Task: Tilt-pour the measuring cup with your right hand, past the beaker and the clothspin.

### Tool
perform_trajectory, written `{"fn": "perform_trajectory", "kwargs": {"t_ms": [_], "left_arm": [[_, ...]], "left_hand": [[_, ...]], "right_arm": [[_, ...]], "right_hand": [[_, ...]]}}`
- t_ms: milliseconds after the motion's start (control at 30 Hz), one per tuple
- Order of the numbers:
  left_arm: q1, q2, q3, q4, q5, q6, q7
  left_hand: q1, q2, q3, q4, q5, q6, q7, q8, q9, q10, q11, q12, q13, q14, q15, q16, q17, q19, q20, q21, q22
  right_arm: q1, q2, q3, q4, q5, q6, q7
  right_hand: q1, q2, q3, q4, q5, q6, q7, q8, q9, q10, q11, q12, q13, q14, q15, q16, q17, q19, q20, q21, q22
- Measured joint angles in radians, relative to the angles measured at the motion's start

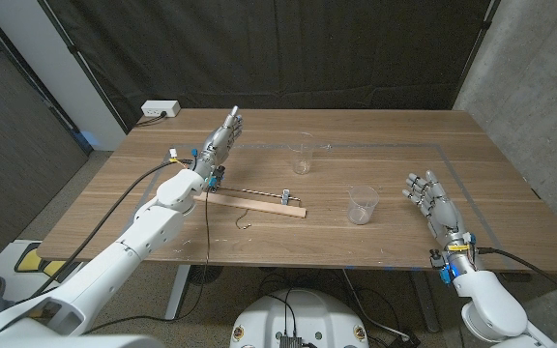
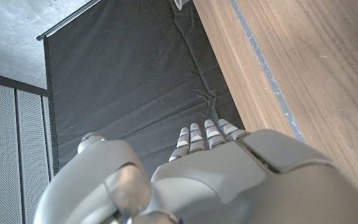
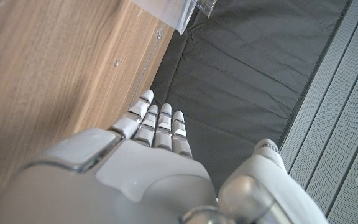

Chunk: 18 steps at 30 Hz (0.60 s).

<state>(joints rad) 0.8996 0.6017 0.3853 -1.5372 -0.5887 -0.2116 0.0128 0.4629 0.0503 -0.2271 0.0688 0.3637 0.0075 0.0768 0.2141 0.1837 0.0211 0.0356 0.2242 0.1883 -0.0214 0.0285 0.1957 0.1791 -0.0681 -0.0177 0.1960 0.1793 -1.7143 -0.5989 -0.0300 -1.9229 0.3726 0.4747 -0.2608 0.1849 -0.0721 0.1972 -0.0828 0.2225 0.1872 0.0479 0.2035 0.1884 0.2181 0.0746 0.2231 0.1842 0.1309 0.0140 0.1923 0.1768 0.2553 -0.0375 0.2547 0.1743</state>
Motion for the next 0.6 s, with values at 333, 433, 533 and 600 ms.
{"fn": "perform_trajectory", "kwargs": {"t_ms": [333,433,533,600], "left_arm": [[-0.017,-0.014,0.005,0.018,0.0,-0.006,-0.009],[-0.021,-0.017,0.007,0.02,0.0,-0.006,-0.011],[-0.021,-0.017,0.007,0.02,0.0,-0.006,-0.011],[-0.021,-0.017,0.007,0.02,0.0,-0.004,-0.011]], "left_hand": [[0.008,0.008,0.0,0.0,0.0,0.0,0.0,0.0,0.0,0.005,-0.005,0.0,0.0,0.0,0.0,0.0,0.0,0.004,0.004,0.0,0.0],[0.008,0.008,0.0,0.0,0.0,0.0,0.0,0.0,0.0,0.005,-0.005,0.0,0.0,0.004,0.004,0.0,0.0,0.005,0.005,0.0,0.0],[0.008,0.008,0.0,0.0,0.0,0.0,0.0,0.0,0.0,0.005,-0.005,0.0,0.0,0.004,0.004,0.0,0.0,0.005,0.005,0.0,0.0],[0.008,0.008,0.0,0.0,0.0,0.004,-0.004,0.0,0.0,0.005,-0.005,0.0,0.0,0.004,0.004,0.0,0.0,0.005,0.005,0.0,0.0]], "right_arm": [[-0.023,0.018,-0.001,-0.025,-0.145,-0.032,-0.072],[-0.027,0.023,-0.001,-0.027,-0.192,-0.044,-0.093],[-0.027,0.03,-0.001,-0.027,-0.192,-0.044,-0.093],[-0.026,0.034,-0.003,-0.021,-0.192,-0.044,-0.093]], "right_hand": [[0.008,0.0,0.003,-0.003,0.0,-0.002,-0.002,-0.004,0.0,0.002,-0.004,0.0,0.0,0.011,-0.011,0.0,0.0,0.018,-0.004,-0.003,0.0],[0.012,-0.003,0.001,-0.007,0.0,-0.006,-0.005,-0.004,0.0,0.002,-0.004,0.0,0.0,0.016,-0.016,0.0,0.0,0.018,-0.004,-0.004,0.0],[0.012,-0.004,0.0,-0.009,0.001,-0.012,-0.007,-0.004,0.0,-0.003,-0.009,0.0,0.0,0.016,-0.016,0.0,0.0,0.018,-0.004,-0.004,0.0],[0.022,-0.01,0.0,-0.014,0.007,-0.015,-0.007,-0.008,0.0,-0.004,-0.01,0.0,0.0,0.016,-0.016,0.0,0.0,0.022,0.0,-0.004,0.0]]}}
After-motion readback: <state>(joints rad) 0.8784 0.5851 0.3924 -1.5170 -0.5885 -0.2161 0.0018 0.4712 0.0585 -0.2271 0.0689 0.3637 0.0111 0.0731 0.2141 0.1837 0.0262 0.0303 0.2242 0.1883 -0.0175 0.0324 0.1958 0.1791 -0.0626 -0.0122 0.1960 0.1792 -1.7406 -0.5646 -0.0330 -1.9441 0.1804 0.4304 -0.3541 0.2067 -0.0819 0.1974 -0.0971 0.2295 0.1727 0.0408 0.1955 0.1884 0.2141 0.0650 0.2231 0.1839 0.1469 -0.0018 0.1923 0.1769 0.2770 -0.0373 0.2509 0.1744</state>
